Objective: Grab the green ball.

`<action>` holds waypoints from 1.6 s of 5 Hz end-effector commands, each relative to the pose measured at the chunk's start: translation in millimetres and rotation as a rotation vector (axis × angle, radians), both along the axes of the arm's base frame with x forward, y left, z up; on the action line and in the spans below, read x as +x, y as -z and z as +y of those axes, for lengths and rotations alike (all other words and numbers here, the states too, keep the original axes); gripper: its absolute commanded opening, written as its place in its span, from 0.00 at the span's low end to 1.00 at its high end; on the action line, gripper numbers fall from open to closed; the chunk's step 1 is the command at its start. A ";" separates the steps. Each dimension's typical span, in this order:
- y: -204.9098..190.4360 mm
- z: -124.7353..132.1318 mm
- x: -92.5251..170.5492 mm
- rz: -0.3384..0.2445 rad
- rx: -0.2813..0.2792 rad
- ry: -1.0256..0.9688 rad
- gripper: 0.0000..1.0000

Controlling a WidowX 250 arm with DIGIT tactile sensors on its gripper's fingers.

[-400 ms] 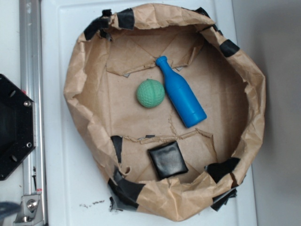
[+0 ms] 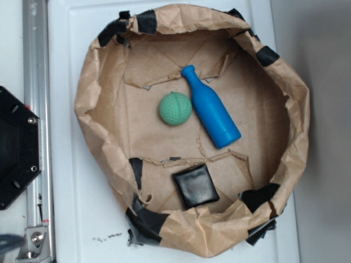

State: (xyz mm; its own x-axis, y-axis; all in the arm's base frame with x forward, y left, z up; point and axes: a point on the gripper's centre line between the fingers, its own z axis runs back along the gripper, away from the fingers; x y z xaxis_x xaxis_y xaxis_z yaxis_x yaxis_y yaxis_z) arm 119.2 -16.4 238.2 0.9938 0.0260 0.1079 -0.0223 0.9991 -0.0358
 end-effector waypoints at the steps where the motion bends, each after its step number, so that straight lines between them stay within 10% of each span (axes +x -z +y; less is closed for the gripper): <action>1: 31.0 20.6 79.1 -0.191 -0.060 -0.018 1.00; 5: 169.0 26.3 160.8 -0.057 -0.047 -0.138 1.00; 8: 178.5 19.0 150.9 0.241 -0.103 0.124 1.00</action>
